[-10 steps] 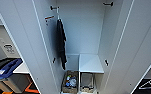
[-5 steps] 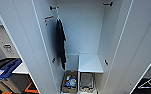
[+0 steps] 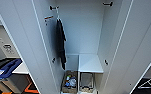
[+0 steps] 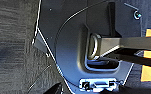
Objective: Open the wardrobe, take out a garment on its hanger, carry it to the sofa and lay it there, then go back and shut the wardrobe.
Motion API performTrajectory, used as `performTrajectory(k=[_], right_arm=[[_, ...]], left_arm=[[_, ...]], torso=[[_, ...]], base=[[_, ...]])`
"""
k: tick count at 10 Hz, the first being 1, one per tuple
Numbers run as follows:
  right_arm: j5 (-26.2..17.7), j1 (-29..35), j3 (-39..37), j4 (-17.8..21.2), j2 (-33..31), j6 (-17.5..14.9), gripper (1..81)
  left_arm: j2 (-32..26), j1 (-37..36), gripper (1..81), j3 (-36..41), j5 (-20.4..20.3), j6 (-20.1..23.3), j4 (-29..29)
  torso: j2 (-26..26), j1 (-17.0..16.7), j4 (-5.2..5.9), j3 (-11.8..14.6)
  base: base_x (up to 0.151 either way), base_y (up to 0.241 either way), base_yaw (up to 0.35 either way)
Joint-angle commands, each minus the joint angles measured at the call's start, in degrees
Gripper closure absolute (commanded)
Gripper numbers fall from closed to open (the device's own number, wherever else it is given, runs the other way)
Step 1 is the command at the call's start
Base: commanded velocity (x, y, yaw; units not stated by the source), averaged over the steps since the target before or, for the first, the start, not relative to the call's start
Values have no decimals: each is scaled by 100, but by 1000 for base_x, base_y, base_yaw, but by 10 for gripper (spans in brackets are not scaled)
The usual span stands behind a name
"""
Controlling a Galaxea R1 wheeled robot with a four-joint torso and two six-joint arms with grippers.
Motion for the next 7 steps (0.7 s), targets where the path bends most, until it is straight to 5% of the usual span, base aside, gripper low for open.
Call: performTrajectory(k=[1, 5, 6, 7], right_arm=[[-377, 136, 7, 8, 2, -27, 10], [-386, 127, -36, 43, 55, 17, 10], [-419, 136, -71, 43, 64, 17, 10], [-552, 154, -150, 35, 72, 8, 10]], left_arm=[[117, -54, 10, -33, 546, 1493, -1183], [179, -274, 10, -6, 1100, 6353, -6240], [179, -334, 10, 11, 1093, 7043, -7147], [206, -362, 10, 20, 1092, 7265, -7646]], torso=[[0, 0, 0, 0], [0, -1, 0, 0], [0, -1, 0, 0], [0, -1, 0, 0]], base=[[0, 0, 0], [0, 0, 0], [0, 0, 0], [0, 0, 0]])
